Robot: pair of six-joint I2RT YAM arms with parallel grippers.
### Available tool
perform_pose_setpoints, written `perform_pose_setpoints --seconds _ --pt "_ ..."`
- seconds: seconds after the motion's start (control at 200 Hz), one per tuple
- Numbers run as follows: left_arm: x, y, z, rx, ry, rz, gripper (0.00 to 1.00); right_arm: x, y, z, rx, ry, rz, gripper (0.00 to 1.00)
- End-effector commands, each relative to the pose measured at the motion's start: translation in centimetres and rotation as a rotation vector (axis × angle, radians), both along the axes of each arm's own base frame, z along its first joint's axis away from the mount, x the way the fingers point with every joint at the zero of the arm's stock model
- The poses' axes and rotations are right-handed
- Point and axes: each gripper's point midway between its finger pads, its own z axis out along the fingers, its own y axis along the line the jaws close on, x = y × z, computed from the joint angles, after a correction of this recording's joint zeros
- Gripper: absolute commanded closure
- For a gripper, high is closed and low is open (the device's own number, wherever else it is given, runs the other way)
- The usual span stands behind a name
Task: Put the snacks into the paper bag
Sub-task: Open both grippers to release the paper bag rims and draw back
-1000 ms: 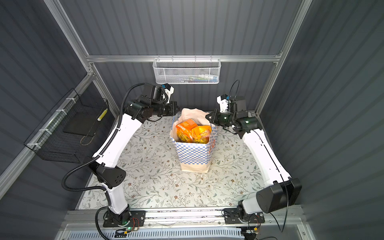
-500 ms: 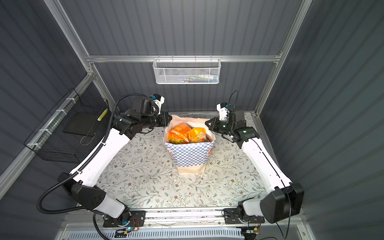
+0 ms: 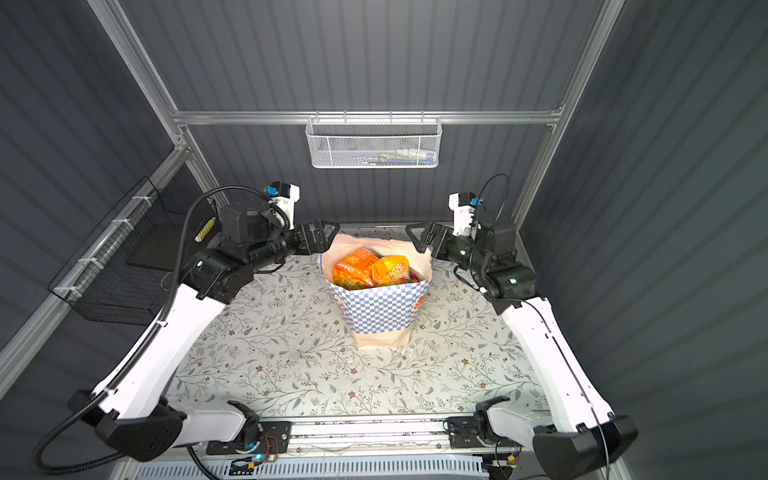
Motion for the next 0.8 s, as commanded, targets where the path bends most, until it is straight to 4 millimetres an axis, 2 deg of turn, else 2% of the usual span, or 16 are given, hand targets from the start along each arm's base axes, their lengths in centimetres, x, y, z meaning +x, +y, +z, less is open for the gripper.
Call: perform_pose_setpoints --seconds 0.0,0.1,0.11,0.13,0.275,0.355,0.44,0.575,0.726,0.796 --pt "-2.9 0.9 2.3 -0.061 -0.103 -0.05 0.0 -1.2 -3.4 0.8 -0.067 -0.058 -0.167 0.01" --pt "-4.8 3.3 2.5 -0.078 -0.146 0.012 0.0 -2.2 -5.7 0.4 -0.098 -0.079 -0.277 0.01" --pt "-4.8 3.5 1.5 -0.066 -0.133 0.021 0.0 -2.3 -6.0 0.3 -0.101 -0.081 -0.289 0.01" --pt "-4.9 4.0 1.0 -0.06 -0.132 0.041 0.0 -2.6 -6.3 0.2 -0.105 -0.088 -0.304 0.01" --pt "-5.3 8.5 -1.8 -0.002 -0.128 0.248 0.0 -3.9 -8.8 -0.6 -0.144 -0.121 -0.411 0.01" --pt "-4.6 12.0 -4.7 0.082 -0.07 0.447 0.0 -4.3 -10.8 -1.9 -0.182 -0.132 -0.512 0.01" --pt "-4.0 14.7 -8.0 0.195 -0.036 0.602 0.0 -4.5 -12.7 -2.9 -0.219 -0.176 -0.614 0.01" --pt "-3.1 18.8 -13.5 0.35 -0.029 0.87 0.0 -4.2 -14.0 -5.9 -0.314 -0.2 -0.675 0.01" --pt "-2.2 21.8 -18.9 0.486 -0.108 1.133 0.0 -2.7 -14.1 -10.0 -0.406 -0.302 -0.674 0.01" --pt "-1.7 22.7 -20.8 0.546 -0.113 1.207 0.0 -2.2 -15.2 -11.8 -0.403 -0.344 -0.738 0.01"
